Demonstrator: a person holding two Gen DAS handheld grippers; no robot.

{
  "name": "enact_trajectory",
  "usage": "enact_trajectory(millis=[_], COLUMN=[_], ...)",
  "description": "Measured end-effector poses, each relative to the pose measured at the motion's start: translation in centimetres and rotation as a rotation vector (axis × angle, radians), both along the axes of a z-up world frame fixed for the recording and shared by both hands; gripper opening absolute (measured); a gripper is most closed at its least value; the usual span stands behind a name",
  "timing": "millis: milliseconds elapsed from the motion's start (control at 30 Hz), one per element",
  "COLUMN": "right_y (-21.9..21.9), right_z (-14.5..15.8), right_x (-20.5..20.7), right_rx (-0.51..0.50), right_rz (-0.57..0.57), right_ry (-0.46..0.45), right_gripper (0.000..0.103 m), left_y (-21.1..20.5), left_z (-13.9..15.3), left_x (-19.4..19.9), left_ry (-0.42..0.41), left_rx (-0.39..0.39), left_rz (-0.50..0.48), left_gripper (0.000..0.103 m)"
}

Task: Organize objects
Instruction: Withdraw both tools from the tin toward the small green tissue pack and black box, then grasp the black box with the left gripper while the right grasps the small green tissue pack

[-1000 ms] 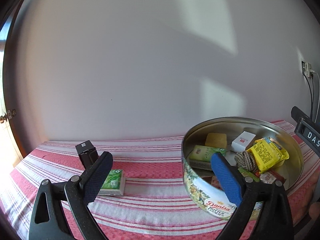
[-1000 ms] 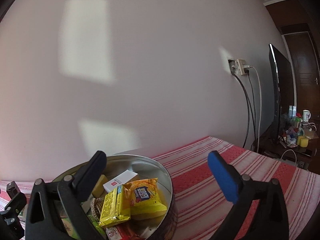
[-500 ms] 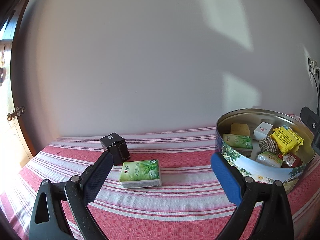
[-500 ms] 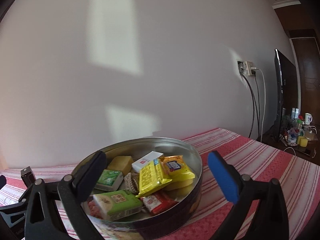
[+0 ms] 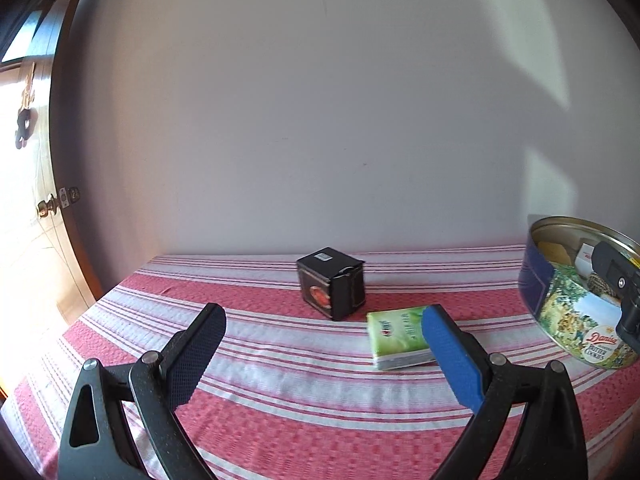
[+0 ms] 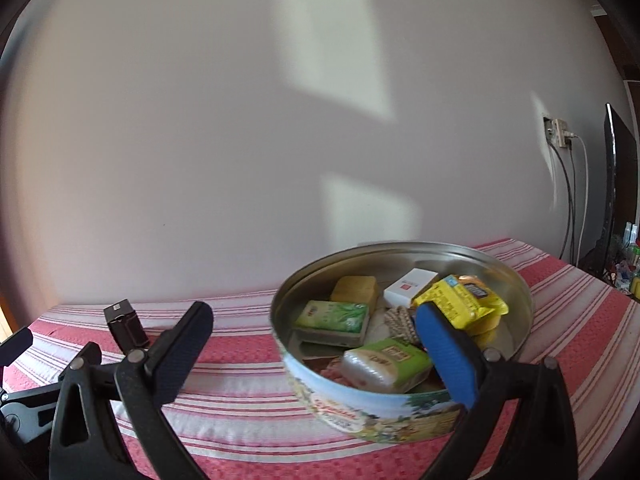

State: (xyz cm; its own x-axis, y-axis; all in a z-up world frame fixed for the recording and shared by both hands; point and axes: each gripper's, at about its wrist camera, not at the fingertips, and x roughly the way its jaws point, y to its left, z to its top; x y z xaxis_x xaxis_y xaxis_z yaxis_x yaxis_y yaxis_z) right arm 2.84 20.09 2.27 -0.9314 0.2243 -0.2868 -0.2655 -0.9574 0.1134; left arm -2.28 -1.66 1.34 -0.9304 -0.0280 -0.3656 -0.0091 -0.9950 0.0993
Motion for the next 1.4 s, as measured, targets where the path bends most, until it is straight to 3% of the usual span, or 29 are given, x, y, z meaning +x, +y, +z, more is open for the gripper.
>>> enact_trajectory(millis=[367,667,833,900,1000,1067,1167,1267,1400], right_y=[-7.6,-12.3,-13.7,-13.7,-12.5,-11.5,-10.2,-9.3,-8.3], right_z=[-1.3,-4.4,-6.9,-6.6,-6.5,-5.4,-2.9,-1.4,-1.5], right_x=[-5.1,-11.9,-14.9,-14.7,-14.2,-13.4,-12.2,-11.0,-11.5], right_rx=[0.003,-0.027,-0.010,0.001,-0.065,-0.062,0.037,0.147,0.195], right_rz=[0.202,0.300,0.309,0.298,0.326,0.309,0.220,0.124,0.088], right_ry=[-0.160,-0.456,-0.631,-0.613,-0.580,-0.503,-0.339,-0.209,-0.179], right_gripper=[0.103,0.100,0.085,0.074,0.073,0.073,0.073,0.073,0.073], left_y=[-7.2,-10.1,-9.8,-9.5,-9.1,-8.8,-7.3,-4.7,-2.1], left_z=[-0.4,-0.8,-0.9,-0.9,-1.0,-0.9,-0.8,-1.1,-1.9], left_x=[-2.6,-4.2,-4.4,-4.4,-4.6,-4.8,-5.7,-7.2,-10.1], left_ry=[-0.038,-0.084,-0.089,-0.090,-0.101,-0.088,-0.082,-0.086,-0.138], left_rx=[-0.003,0.010,-0.007,-0.021,-0.025,0.008,0.020,-0.070,-0.178], left_rz=[0.145,0.145,0.129,0.118,0.096,0.057,-0.054,-0.192,-0.340], left_gripper=[0.100,0.100,0.100,0.100,0.100,0.100,0.100,0.100,0.100])
